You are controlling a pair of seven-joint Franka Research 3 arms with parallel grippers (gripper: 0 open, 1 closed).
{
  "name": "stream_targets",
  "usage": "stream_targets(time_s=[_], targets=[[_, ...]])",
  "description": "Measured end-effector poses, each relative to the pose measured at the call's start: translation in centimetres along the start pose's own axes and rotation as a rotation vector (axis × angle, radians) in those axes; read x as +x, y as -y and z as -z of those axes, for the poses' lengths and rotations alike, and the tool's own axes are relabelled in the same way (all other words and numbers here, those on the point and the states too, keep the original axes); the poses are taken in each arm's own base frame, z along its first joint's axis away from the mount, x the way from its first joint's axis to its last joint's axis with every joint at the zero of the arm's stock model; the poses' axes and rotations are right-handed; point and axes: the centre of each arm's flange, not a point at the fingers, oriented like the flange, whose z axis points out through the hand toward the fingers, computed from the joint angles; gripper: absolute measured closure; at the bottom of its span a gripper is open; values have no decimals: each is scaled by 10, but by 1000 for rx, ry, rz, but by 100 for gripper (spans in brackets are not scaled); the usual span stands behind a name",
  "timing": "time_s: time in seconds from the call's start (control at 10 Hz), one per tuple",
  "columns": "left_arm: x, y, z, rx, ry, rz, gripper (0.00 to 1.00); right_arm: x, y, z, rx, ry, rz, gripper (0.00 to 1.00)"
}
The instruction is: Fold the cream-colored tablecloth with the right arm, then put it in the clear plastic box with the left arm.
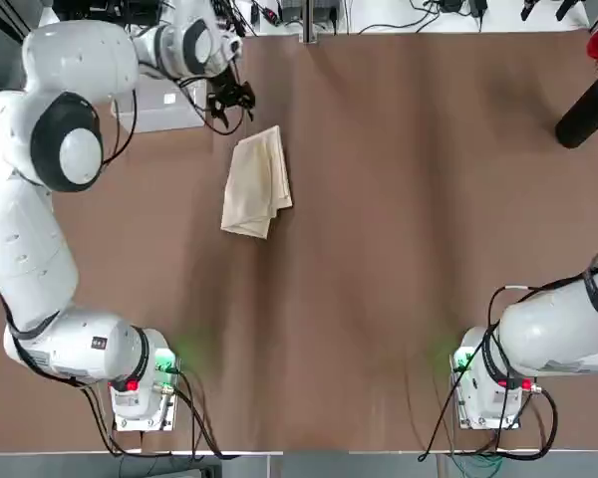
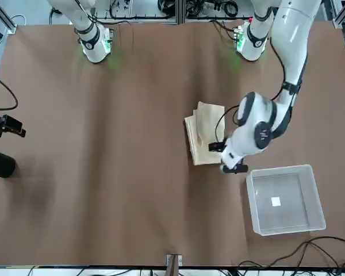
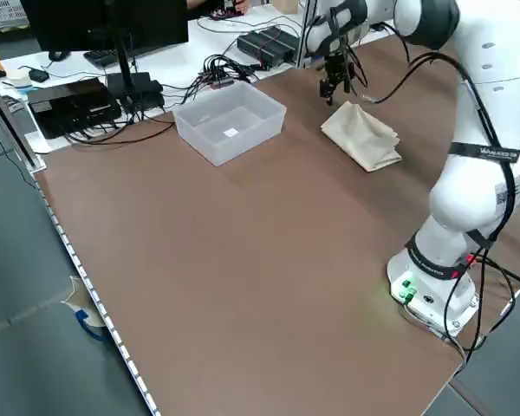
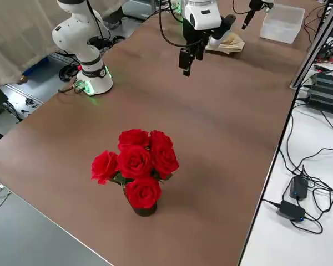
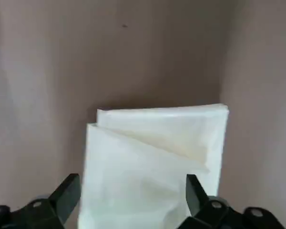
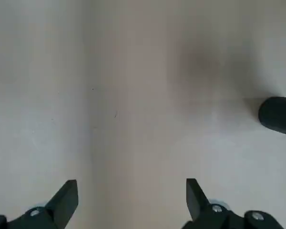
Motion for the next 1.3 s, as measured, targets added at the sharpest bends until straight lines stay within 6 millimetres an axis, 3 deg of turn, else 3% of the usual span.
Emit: stream_targets(time_s=[0.2,0.5,0.9,1.3], targets=[[-12,40,-5,-74,8,-35,3,0,0,0,0,0,0,0],[-28,82,-34,-197,44,-81,3,0,-1,0,0,0,4,0],[-34,93,-67,-231,44,-42,3,1,3,0,1,-2,12,0],[-22,98,-88,-244,-34,-22,1,5,7,4,-4,-44,20,0]])
